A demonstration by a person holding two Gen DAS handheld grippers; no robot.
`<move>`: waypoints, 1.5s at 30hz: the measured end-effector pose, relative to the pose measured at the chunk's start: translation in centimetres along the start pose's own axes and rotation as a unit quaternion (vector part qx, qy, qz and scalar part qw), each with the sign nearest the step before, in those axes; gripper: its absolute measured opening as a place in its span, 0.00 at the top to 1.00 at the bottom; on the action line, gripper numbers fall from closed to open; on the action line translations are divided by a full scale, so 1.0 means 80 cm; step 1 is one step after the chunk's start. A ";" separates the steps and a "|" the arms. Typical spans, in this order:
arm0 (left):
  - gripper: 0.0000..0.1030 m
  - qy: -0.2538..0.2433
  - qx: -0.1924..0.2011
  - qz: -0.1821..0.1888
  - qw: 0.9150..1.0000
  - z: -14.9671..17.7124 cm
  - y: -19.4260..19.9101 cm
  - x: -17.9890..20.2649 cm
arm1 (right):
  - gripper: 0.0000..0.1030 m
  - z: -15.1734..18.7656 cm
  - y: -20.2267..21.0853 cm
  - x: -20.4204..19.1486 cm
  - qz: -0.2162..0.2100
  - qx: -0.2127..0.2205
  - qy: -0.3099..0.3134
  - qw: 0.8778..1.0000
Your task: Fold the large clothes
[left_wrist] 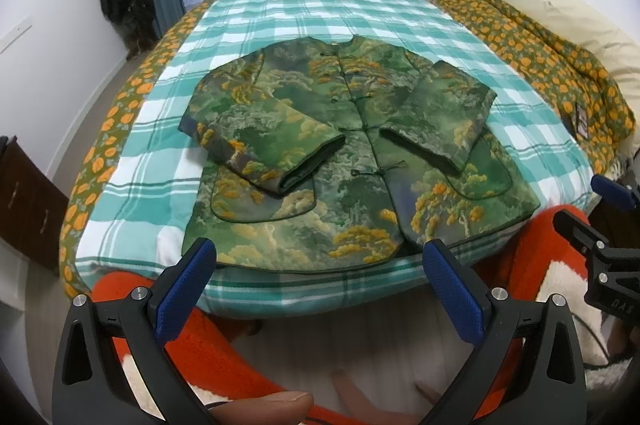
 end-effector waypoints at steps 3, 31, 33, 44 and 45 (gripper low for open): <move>0.00 0.000 -0.001 0.000 1.000 0.001 0.000 0.001 | 0.13 0.001 -0.003 0.001 0.000 0.000 -0.002 1.000; 0.00 -0.003 -0.016 0.005 1.000 0.005 -0.008 0.003 | 0.13 0.003 -0.007 -0.002 -0.007 -0.010 -0.003 1.000; 0.00 -0.004 -0.017 0.005 1.000 0.005 -0.008 0.003 | 0.13 0.003 -0.007 -0.002 -0.007 -0.010 -0.003 1.000; 0.00 -0.006 -0.023 0.008 1.000 0.006 -0.013 0.005 | 0.13 0.004 -0.013 -0.001 -0.010 -0.016 -0.005 1.000; 0.00 -0.006 -0.023 0.008 1.000 0.007 -0.013 0.005 | 0.13 0.004 -0.013 -0.001 -0.010 -0.016 -0.005 1.000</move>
Point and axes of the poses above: each gripper's, at about its wrist camera, not at the fingertips, and y roughly against the way its jaws point, x to its right, z to its underside, the point moved 1 cm from there along -y, roughly the way its jaws point, and after that the axes turned 9 degrees about -z, right-handed, at the moved point
